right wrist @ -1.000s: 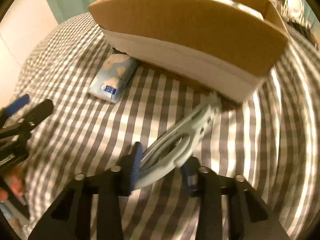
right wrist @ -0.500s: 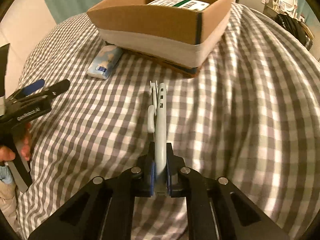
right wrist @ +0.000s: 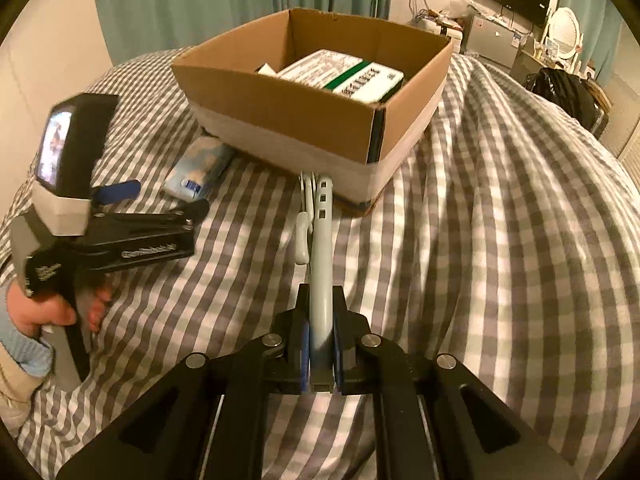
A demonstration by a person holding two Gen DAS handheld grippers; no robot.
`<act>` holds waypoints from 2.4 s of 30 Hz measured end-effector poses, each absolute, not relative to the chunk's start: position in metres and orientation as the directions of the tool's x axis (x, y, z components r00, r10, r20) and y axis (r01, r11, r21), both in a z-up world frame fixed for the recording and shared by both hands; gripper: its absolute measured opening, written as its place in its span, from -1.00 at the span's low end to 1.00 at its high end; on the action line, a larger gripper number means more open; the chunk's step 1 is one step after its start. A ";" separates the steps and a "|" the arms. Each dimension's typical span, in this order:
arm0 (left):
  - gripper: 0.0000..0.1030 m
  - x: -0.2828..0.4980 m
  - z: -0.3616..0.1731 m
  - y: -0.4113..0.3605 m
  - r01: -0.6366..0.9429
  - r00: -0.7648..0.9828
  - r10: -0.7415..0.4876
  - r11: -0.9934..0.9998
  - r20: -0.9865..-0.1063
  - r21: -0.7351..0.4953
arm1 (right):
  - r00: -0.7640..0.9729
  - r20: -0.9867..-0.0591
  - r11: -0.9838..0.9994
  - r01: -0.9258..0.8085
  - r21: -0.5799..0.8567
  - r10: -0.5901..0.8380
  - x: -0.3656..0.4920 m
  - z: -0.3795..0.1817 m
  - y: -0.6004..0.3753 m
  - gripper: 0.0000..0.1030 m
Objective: Organize objects
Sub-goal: 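Grasp the grey plastic clip with the right gripper while the left grasps the floral tissue pack, then drop the tissue pack and grey clip into the cardboard box, open both grippers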
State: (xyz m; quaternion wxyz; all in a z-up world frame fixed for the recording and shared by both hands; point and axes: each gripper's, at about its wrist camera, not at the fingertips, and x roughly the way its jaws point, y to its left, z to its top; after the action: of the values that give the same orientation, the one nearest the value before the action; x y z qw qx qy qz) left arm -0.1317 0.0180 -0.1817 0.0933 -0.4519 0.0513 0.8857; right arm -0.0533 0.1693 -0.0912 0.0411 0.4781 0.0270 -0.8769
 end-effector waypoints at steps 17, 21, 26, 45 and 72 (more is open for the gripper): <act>0.03 -0.111 -0.173 0.021 -0.243 -0.528 0.173 -0.969 -0.832 -0.047 | -0.559 -0.824 -0.993 0.117 0.031 -0.091 -0.055 -0.084 0.164 -0.84; 0.02 -0.086 -0.140 0.013 -0.260 -0.533 0.203 -0.963 -0.821 -0.070 | -0.587 -0.800 -0.989 0.142 0.049 -0.124 -0.048 -0.064 0.160 -0.84; 0.02 -0.076 -0.071 0.002 -0.267 -0.607 0.212 -0.962 -0.766 -0.055 | -0.665 -0.720 -0.979 0.173 0.111 -0.199 -0.042 -0.010 0.166 -0.84; 0.02 -0.180 0.087 0.040 -0.232 -0.768 0.225 -0.970 -0.599 -0.066 | -0.819 -0.553 -0.983 0.186 -0.002 -0.154 -0.170 0.140 0.210 -0.84; 0.95 -0.164 0.033 0.071 -0.218 -0.778 0.197 -0.975 -0.597 -0.037 | -0.864 -0.480 -0.975 0.211 -0.074 -0.150 -0.154 0.120 0.211 0.54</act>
State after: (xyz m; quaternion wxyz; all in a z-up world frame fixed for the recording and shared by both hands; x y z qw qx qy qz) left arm -0.1638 0.0709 0.0327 0.1101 -0.3145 0.0169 0.9427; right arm -0.1536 0.2105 0.1201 0.0937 0.2432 0.0623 -0.9634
